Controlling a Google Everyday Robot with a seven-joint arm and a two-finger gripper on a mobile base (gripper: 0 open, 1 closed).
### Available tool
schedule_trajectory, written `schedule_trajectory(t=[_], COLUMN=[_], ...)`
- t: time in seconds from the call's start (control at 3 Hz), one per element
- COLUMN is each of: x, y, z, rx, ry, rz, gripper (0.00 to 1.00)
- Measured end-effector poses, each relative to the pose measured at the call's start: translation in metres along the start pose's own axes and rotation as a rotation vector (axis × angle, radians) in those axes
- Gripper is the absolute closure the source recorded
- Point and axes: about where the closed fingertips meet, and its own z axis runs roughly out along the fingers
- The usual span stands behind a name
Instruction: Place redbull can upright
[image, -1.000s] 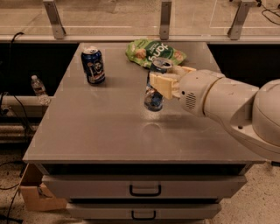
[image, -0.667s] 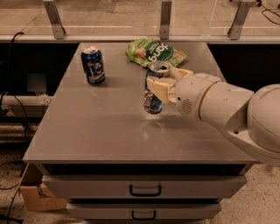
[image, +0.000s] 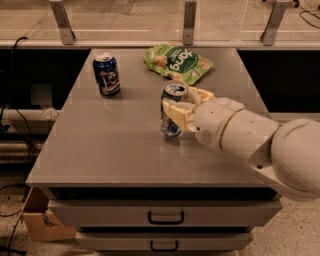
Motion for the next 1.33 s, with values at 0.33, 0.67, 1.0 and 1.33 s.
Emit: schedule_trajectory(t=[0.33, 0.67, 1.0, 1.33], x=[-0.0113, -0.0196, -0.0195, -0.0188], y=[-0.0058, -0.0097, -0.0108, -0.0121], z=[0.0029, 0.0059, 0.0068, 0.0075], rx=[0.017, 0.031, 0.033, 0.036], ry=[0.021, 0.027, 0.024, 0.024], rz=[-0.044, -0.107, -0.076, -0.041], gripper=[1.0, 1.0, 0.83, 0.59])
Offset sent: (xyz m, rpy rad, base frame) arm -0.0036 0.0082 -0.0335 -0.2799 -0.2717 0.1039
